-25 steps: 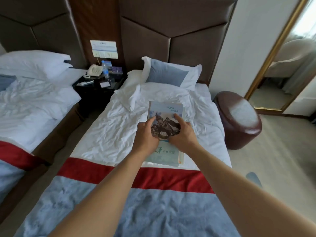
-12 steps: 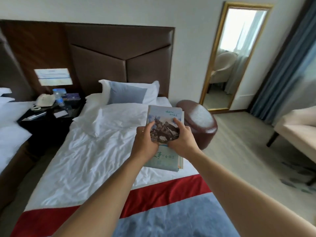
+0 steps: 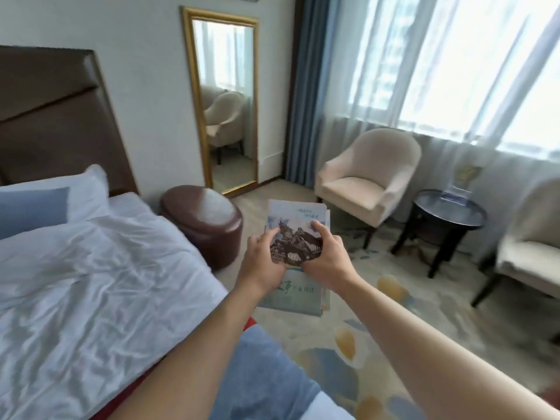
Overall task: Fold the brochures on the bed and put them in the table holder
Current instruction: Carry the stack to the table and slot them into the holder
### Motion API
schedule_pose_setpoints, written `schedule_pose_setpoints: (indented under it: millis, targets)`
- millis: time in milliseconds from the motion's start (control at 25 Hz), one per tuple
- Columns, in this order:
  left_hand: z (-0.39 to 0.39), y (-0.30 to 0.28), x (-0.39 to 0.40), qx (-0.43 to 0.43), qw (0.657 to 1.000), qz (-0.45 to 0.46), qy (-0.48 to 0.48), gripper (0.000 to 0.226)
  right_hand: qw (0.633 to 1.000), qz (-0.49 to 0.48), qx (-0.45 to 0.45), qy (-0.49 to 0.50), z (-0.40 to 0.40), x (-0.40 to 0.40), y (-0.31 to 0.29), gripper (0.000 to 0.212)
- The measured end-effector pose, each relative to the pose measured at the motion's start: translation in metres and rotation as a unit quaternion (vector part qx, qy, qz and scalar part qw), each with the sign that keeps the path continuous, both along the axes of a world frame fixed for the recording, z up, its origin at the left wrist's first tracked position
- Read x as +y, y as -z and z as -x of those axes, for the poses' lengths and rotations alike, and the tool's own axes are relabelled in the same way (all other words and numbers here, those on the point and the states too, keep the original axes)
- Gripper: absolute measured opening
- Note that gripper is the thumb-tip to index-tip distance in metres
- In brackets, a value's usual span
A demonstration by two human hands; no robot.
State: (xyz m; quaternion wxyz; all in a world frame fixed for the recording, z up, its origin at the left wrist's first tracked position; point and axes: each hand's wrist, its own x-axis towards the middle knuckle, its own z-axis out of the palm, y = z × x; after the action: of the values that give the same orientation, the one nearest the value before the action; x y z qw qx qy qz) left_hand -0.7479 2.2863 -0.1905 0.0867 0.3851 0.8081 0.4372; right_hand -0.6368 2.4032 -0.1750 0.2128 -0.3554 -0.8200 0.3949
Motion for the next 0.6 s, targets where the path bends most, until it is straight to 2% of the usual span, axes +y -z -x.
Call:
schedule_pose_setpoints:
  millis: [360, 600]
  targets:
    - [-0.191, -0.019, 0.213, -0.015, 0.99, -0.014, 0.139, 0.071, 0.991, -0.005, 0.011, 0.133, -0.219, 0.18, -0.018, 0.094]
    - [-0.273, -0.03, 0.31, -0.006, 0.982, -0.013, 0.19, 0.072, 0.98, 0.0, 0.013, 0.198, -0.31, 0.258, -0.028, 0.093]
